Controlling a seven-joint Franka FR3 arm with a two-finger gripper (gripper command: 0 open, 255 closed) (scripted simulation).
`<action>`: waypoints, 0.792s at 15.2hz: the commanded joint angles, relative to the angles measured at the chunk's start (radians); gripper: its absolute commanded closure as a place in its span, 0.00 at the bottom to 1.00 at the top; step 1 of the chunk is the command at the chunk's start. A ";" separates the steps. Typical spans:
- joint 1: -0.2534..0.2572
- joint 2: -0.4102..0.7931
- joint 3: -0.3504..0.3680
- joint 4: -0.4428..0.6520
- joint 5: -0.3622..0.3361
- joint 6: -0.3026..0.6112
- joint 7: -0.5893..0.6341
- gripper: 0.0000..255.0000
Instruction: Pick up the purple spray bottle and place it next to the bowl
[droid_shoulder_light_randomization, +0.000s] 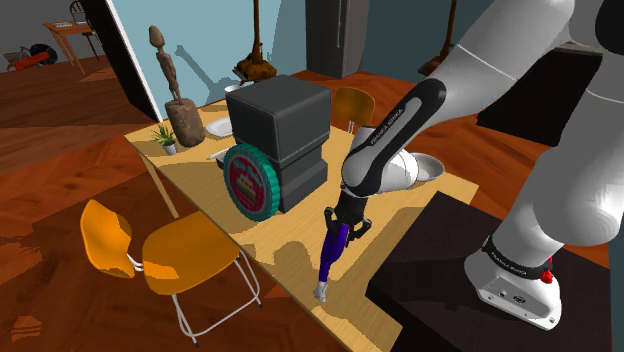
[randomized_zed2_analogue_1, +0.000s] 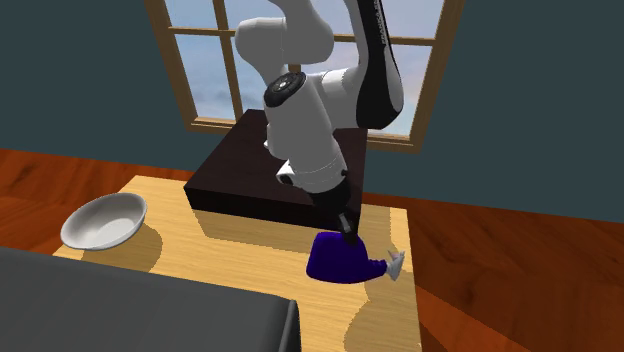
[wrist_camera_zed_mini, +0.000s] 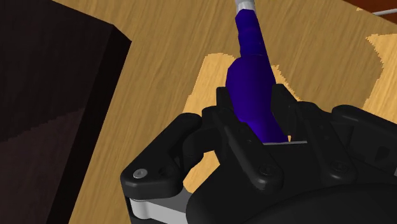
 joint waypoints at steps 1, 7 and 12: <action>-0.001 -0.035 -0.005 -0.008 -0.024 -0.028 0.026 1.00; -0.007 -0.137 -0.014 -0.020 -0.092 -0.112 0.105 1.00; -0.015 -0.216 -0.019 -0.020 -0.140 -0.187 0.160 1.00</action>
